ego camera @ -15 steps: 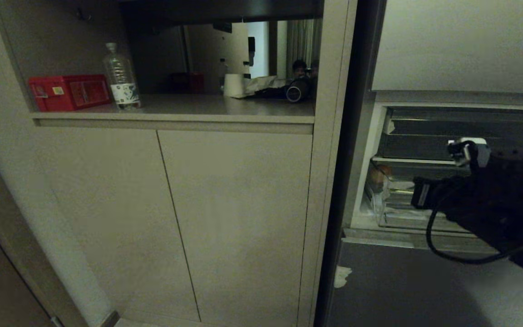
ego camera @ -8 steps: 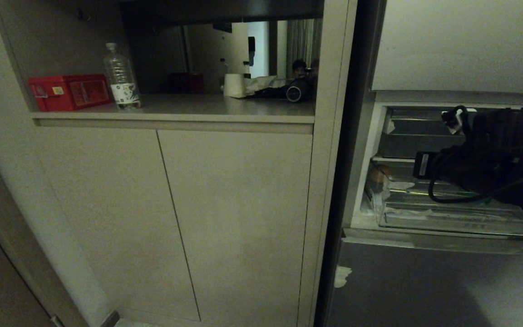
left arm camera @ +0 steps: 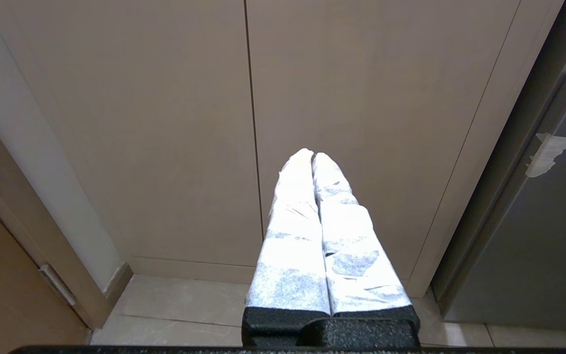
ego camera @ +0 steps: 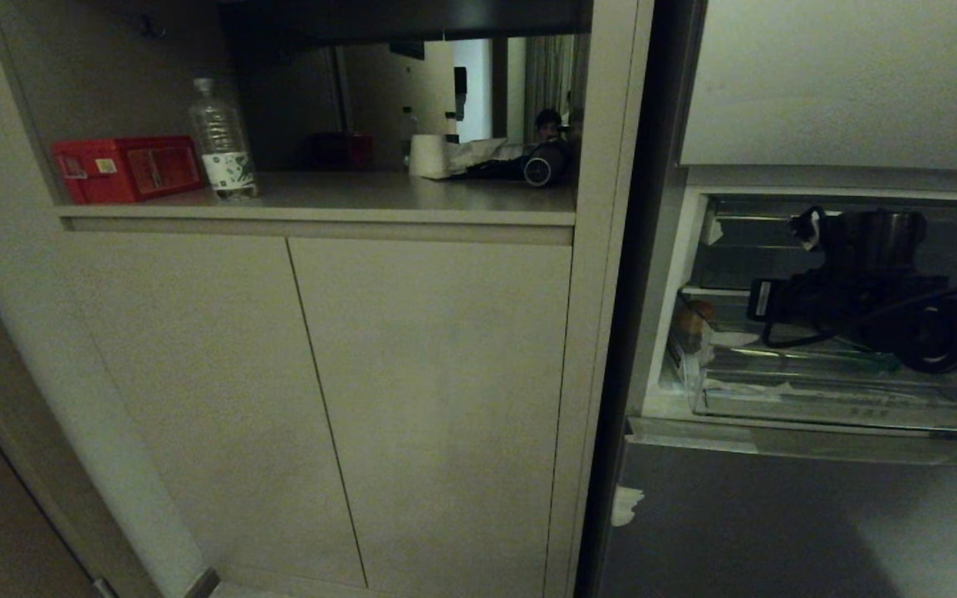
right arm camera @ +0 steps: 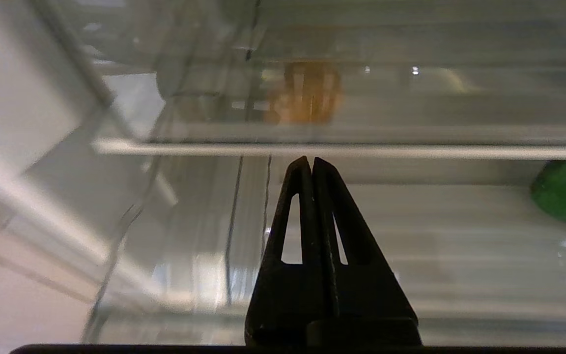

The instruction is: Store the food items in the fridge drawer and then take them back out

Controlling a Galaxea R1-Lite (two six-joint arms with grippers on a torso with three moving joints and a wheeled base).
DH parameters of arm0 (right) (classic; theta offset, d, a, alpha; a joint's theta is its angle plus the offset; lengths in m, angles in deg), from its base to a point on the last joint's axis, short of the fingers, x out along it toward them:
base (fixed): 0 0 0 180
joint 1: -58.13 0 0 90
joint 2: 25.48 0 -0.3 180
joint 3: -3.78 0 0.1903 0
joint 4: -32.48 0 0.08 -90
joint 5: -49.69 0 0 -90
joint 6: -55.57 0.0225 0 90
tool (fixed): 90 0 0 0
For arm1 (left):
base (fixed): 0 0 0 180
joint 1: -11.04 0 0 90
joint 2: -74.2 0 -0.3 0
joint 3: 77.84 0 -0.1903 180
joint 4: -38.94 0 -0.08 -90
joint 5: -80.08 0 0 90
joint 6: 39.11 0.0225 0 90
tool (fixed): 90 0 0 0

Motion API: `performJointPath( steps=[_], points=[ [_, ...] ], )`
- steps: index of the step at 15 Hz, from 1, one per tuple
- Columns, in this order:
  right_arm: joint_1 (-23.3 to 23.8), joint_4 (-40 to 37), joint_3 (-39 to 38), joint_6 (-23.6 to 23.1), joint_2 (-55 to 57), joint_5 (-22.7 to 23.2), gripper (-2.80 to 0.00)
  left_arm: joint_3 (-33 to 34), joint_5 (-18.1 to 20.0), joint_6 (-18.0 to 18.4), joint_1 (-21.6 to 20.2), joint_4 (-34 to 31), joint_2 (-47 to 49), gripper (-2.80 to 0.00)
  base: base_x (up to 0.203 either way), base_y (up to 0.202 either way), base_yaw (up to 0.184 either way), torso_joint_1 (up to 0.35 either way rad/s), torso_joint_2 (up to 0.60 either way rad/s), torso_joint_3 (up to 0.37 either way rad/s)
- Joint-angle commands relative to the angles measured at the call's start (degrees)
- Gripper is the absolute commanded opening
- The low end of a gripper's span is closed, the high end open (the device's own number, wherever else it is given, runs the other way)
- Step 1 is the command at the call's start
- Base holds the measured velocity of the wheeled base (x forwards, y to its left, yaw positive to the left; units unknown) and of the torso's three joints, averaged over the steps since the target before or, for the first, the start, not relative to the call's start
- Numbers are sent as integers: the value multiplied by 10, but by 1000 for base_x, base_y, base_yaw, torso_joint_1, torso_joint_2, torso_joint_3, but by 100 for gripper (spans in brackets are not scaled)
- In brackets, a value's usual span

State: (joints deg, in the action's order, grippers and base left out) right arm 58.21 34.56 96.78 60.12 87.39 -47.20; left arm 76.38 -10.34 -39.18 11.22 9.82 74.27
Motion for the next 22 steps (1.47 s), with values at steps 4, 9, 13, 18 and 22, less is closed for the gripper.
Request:
performJointPath(
  steps=[4,9,13,18,22],
  points=[
    [5,-42,48,-1,42,0,-280,0,0,0,0,0,0,-280,0,0,0,0,0,0],
    [5,-169,94,-23,12,-1,-280,0,0,0,0,0,0,-280,0,0,0,0,0,0],
    [11,-268,129,-47,-3,-2,-280,0,0,0,0,0,0,-280,0,0,0,0,0,0],
    [22,-313,128,-66,-12,-2,-280,0,0,0,0,0,0,-280,0,0,0,0,0,0],
    [32,-369,130,-68,-32,-2,-280,0,0,0,0,0,0,-280,0,0,0,0,0,0]
  ],
)
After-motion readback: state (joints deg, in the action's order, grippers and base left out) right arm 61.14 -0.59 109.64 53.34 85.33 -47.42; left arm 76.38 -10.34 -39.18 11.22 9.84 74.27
